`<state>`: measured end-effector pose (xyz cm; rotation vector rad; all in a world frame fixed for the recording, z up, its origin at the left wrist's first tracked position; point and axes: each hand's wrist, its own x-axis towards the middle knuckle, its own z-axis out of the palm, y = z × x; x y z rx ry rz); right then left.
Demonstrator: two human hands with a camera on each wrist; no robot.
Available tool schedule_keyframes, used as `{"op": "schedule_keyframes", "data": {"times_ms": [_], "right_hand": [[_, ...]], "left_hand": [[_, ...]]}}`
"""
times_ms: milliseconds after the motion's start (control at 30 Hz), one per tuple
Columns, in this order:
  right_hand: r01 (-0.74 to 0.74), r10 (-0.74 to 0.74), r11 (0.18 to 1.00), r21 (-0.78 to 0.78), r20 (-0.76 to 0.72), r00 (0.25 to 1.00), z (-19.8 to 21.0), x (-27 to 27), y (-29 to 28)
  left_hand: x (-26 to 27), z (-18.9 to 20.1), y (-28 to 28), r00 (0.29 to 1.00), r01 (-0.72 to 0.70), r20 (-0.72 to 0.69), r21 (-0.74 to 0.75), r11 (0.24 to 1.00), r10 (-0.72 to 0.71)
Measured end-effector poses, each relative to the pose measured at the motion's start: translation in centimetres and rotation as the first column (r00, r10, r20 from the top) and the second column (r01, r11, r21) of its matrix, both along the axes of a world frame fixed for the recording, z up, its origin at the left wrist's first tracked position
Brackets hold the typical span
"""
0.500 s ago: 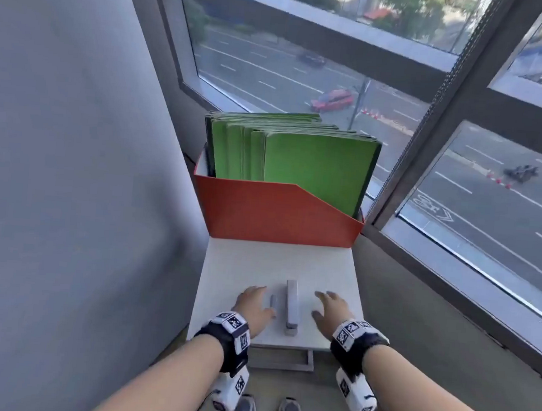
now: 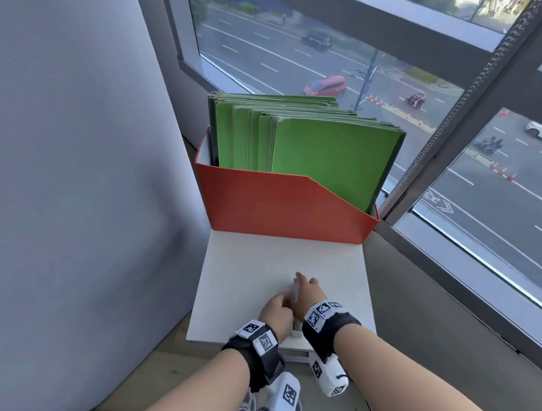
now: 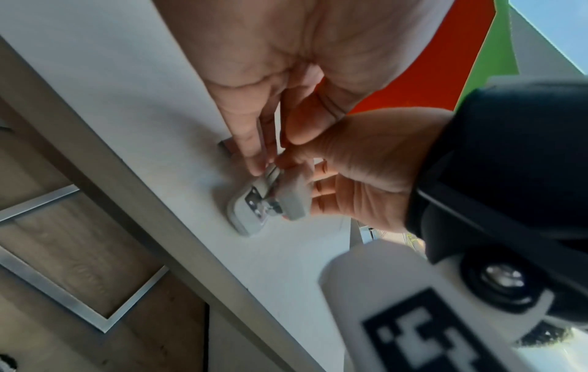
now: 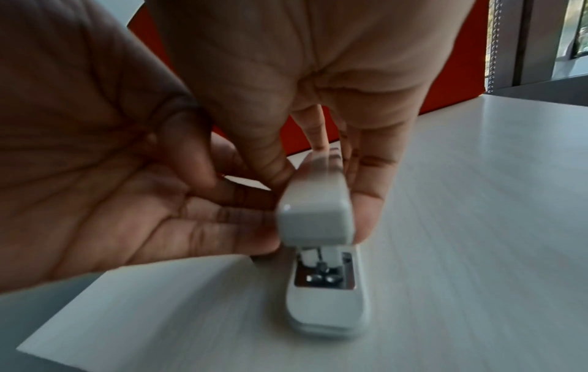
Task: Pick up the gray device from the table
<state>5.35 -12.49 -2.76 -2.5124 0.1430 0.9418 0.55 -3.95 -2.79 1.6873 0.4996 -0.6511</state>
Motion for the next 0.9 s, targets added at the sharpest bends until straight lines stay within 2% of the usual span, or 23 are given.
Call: {"op": "schedule_keyframes", "data": {"times_ms": [200, 267, 400, 567, 733, 900], "right_hand": [[-0.026, 0.025, 0.999, -0.031, -0.011, 1.0, 1.7, 1.0, -0.9], [-0.031, 0.032, 0.999, -0.025, 0.028, 0.999, 3.1, 1.2, -1.5], [-0.027, 0.021, 0.999, 0.043, 0.123, 0.992, 6.8, 1.2, -2.3], [-0.052, 0.041, 0.996, 0.075, 0.144, 0.989, 10.8, 0.8, -2.8], [-0.092, 0.087, 0.995, 0.035, 0.11, 0.99, 12.3, 0.6, -2.8], [-0.127, 0.128, 0.992, -0.017, 0.068, 0.989, 12.6, 0.8, -2.3]], "left_hand": [[0.8, -1.2, 0.5, 0.999, -0.034, 0.002, 0.015, 0.999, 0.034], [1.3, -1.5, 0.3, 0.998, -0.058, -0.034, -0.039, 0.998, 0.057], [2.1, 1.9, -0.7, 0.992, -0.124, -0.065, -0.247, 0.961, 0.111], [2.6, 3.9, -1.5, 0.996, -0.089, -0.019, -0.396, 0.914, 0.088], [3.5, 4.1, -2.1, 0.995, -0.086, 0.01, -0.467, 0.88, 0.102], [3.4, 4.1, -2.1, 0.993, -0.094, 0.02, -0.462, 0.882, 0.116]]}}
